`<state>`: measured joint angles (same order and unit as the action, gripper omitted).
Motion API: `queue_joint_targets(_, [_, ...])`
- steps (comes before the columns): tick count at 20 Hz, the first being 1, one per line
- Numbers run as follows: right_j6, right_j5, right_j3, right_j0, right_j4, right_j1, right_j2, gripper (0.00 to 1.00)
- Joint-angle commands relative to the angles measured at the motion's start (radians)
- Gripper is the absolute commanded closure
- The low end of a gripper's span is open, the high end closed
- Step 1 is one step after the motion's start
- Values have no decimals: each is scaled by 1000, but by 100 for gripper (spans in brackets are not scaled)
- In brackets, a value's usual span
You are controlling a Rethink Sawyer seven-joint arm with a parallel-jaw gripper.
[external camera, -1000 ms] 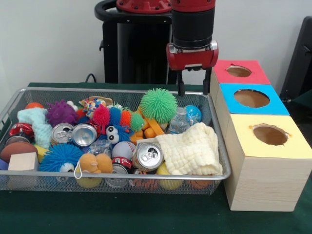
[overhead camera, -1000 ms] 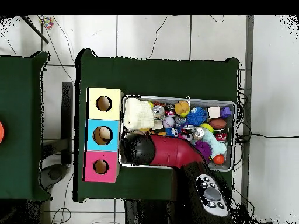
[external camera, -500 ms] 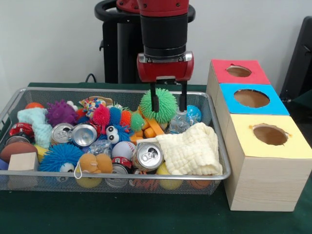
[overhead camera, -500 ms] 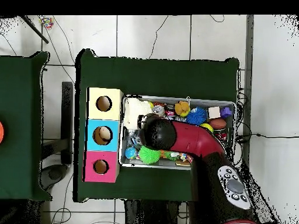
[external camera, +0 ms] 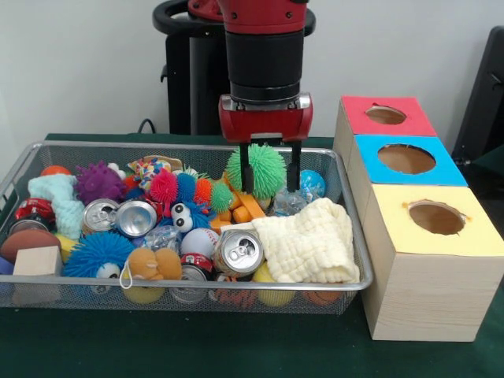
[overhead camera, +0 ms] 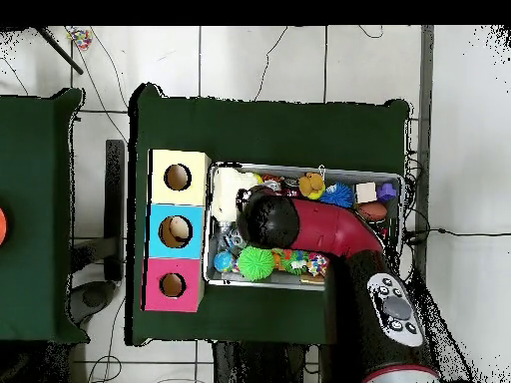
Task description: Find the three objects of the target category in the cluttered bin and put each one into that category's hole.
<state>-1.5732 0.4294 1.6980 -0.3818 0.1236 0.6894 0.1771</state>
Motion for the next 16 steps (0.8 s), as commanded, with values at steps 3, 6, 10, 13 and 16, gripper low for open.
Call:
queue_joint_targets(3, [-113,-104,-32,76,108,-64,-54,0])
queue_joint_targets(6, [-133,-118,-5,93,105,-49,-60,0])
queue_joint_targets(10, [-115,-135,100,59,97,-17,6,0])
queue_joint_targets(13, [-109,-141,108,39,91,-18,18,0])
queue_joint_targets(16, [-108,-144,101,20,84,-14,17,0])
